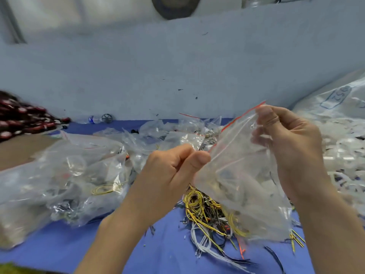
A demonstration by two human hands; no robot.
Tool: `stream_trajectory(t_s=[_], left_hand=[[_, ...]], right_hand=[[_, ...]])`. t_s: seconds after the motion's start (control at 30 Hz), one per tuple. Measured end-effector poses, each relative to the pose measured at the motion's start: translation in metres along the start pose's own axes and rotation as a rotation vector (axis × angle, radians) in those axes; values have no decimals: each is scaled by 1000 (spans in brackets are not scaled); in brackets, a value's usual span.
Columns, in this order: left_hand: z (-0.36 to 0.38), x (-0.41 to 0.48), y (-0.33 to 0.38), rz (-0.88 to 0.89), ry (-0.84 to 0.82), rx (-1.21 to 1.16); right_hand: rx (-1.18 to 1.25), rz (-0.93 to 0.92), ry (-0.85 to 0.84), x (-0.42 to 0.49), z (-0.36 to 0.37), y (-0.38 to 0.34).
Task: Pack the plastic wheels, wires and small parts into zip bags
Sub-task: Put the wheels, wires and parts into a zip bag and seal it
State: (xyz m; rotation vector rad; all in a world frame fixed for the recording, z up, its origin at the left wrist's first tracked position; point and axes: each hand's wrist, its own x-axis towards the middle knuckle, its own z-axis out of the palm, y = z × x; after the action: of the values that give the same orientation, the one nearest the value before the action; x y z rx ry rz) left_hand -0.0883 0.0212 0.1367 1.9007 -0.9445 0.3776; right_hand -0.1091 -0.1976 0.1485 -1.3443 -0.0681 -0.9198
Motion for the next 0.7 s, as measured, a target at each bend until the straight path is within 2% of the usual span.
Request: stream_trajectory(t_s=[0.17,0.27,0.43,0.57,0.7], left_hand=[[-32,1,7,-71,-156,25],[-45,10,1,-72,-173,72],[-66,42,-21,-124,-104,370],[-78,72,-50,-190,23,472],[-119,109,-84,-267,179,477]], right_hand=[[-5,37,-83,-4,34,1],[-22,77,-126,-2,55,5],[6,162,-132,20,95,19],[11,165,-166,54,134,30],[-56,83,-206,105,218,46]])
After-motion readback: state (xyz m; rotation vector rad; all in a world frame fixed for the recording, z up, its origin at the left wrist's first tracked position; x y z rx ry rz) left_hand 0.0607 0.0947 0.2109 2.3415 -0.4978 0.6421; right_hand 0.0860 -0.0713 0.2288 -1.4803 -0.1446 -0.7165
